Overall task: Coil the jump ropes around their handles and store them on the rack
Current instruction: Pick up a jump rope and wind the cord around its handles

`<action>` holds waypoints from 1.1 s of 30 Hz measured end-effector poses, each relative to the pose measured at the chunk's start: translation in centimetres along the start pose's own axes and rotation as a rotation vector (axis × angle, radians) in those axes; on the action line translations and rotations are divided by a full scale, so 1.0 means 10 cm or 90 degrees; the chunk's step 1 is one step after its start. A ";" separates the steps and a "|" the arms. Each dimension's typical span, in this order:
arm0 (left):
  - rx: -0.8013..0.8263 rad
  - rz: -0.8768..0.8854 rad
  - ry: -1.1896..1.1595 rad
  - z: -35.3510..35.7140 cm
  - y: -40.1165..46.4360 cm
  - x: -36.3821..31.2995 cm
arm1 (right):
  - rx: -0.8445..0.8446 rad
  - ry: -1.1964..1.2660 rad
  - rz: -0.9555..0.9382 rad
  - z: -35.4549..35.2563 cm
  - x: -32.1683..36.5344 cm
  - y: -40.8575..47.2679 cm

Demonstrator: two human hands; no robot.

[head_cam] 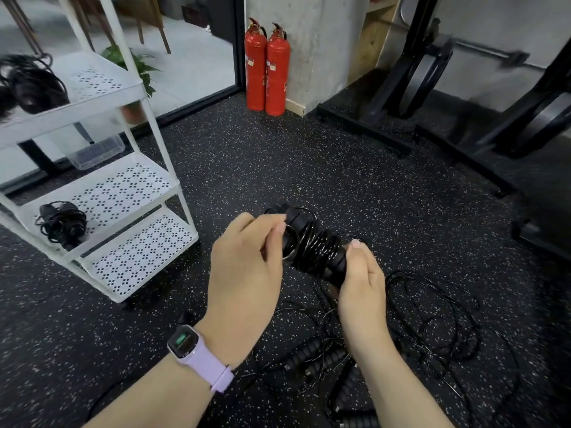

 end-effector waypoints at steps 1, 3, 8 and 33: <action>-0.016 0.002 0.001 -0.02 0.01 0.01 | 0.007 -0.007 -0.007 0.00 0.00 0.00; -0.033 0.011 0.003 -0.02 0.03 0.02 | 0.027 -0.017 -0.013 0.02 0.01 0.00; 0.006 0.102 0.061 0.03 0.02 -0.06 | -0.003 -0.019 0.005 -0.05 -0.01 0.03; 0.208 0.131 -0.009 0.18 0.05 0.00 | -0.007 0.007 0.047 -0.21 -0.04 0.13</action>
Point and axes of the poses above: each hand's wrist, its own y-axis towards the middle knuckle, its own z-axis out of the palm, x = y × z, the point moved 5 cm from there along y, towards the middle knuckle, and after that the axes turned 8 degrees about y, right-handed, at the moved point
